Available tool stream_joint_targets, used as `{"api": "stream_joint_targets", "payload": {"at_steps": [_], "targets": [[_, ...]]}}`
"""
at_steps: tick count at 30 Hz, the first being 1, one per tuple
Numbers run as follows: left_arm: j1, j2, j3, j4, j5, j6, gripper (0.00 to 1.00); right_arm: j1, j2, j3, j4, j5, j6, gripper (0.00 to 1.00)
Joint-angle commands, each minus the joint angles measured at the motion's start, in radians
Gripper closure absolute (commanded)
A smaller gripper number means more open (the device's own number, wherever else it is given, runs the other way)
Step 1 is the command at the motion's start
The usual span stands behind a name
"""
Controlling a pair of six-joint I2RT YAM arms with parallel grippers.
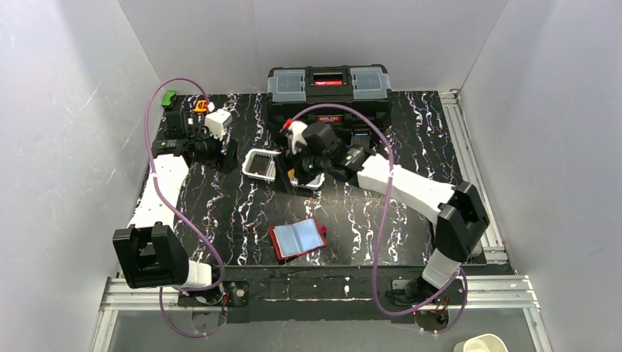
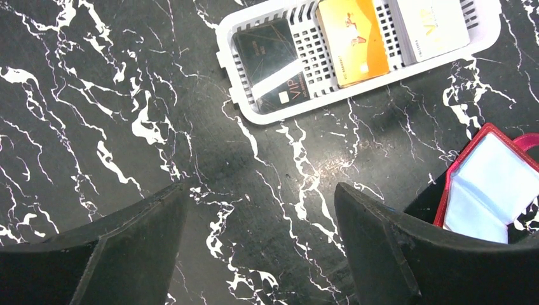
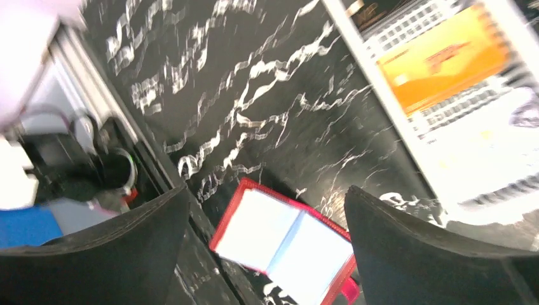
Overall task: Put the credit cards into the card holder
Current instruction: Open the card holder at the center of the board, then move the storage box to the center of the board.
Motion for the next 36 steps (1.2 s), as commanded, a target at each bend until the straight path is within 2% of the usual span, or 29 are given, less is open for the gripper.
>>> {"api": "stream_joint_targets", "payload": {"at_steps": [1, 2, 3, 6, 12, 15, 19, 24, 30, 33, 36], "targets": [[0.003, 0.004, 0.042, 0.027, 0.062, -0.010, 0.16, -0.116, -0.078, 0.061, -0.031, 0.142, 0.131, 0.02], [0.004, 0.011, 0.048, 0.039, 0.067, -0.016, 0.16, -0.162, -0.072, 0.043, 0.023, 0.023, 0.149, 0.01], [0.004, 0.020, 0.054, 0.049, 0.070, -0.022, 0.14, -0.189, -0.052, 0.053, 0.037, -0.028, 0.163, 0.02], [0.004, 0.056, 0.065, 0.079, 0.072, -0.035, 0.13, -0.174, 0.052, 0.206, -0.161, 0.158, 0.108, 0.02], [0.003, 0.136, 0.100, 0.092, 0.048, -0.085, 0.17, -0.128, 0.136, 0.266, -0.276, 0.439, 0.067, 0.18], [0.004, 0.162, 0.081, 0.139, 0.046, -0.105, 0.20, -0.133, 0.127, 0.233, -0.303, 0.535, 0.093, 0.20], [0.002, 0.257, 0.101, 0.180, 0.059, -0.131, 0.23, -0.137, 0.089, 0.114, -0.262, 0.582, 0.129, 0.24], [-0.015, 0.393, 0.191, 0.178, 0.047, -0.142, 0.25, -0.151, 0.123, 0.092, -0.279, 0.594, 0.154, 0.26], [-0.066, 0.483, 0.231, 0.186, 0.002, -0.127, 0.31, -0.185, 0.149, 0.062, -0.223, 0.520, 0.164, 0.30], [-0.075, 0.501, 0.228, 0.194, -0.002, -0.116, 0.32, -0.192, 0.175, 0.076, -0.211, 0.473, 0.160, 0.36], [-0.074, 0.509, 0.226, 0.200, -0.006, -0.106, 0.32, -0.192, 0.202, 0.090, -0.201, 0.441, 0.161, 0.47]]}}
